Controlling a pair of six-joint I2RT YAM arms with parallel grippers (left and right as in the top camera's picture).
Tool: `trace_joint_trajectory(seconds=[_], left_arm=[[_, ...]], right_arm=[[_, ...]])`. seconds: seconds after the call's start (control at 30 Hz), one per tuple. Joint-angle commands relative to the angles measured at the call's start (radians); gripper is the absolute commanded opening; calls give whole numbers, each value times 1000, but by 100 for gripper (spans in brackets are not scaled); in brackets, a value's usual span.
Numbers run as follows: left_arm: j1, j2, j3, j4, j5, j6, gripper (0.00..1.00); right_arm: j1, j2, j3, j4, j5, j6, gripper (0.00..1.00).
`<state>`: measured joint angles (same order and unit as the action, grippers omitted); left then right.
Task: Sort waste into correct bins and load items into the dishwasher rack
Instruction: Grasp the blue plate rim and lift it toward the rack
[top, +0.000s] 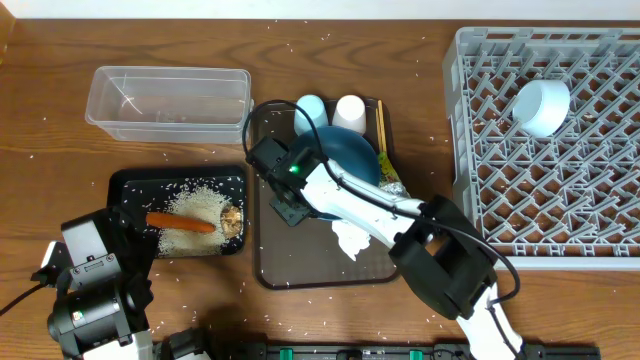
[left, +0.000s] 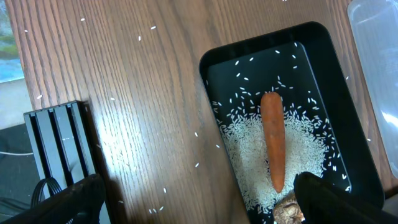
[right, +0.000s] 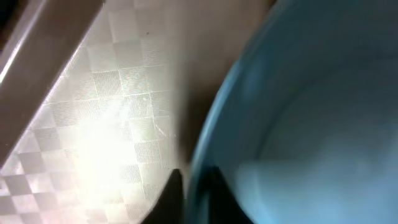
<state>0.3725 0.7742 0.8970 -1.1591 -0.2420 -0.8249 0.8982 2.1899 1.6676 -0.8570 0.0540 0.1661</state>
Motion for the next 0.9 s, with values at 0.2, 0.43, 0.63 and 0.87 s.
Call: trace_joint_trajectory(seconds=[0.2,0.43,0.63,0.87], left_arm=[[5,1,16,-3,-8,13,98],[5,1,16,-3,-9,13,98],[5,1,16,-3,-8,13,98],[5,1,16,-3,-9,13,98]], right_arm=[[1,-45,51,-72,-202,32,1],[-16,-188,66,-80,-276,33,1],[-57,-318,66,-105,-276,40,1],[-217,-454,66,-161,-381,39,1]])
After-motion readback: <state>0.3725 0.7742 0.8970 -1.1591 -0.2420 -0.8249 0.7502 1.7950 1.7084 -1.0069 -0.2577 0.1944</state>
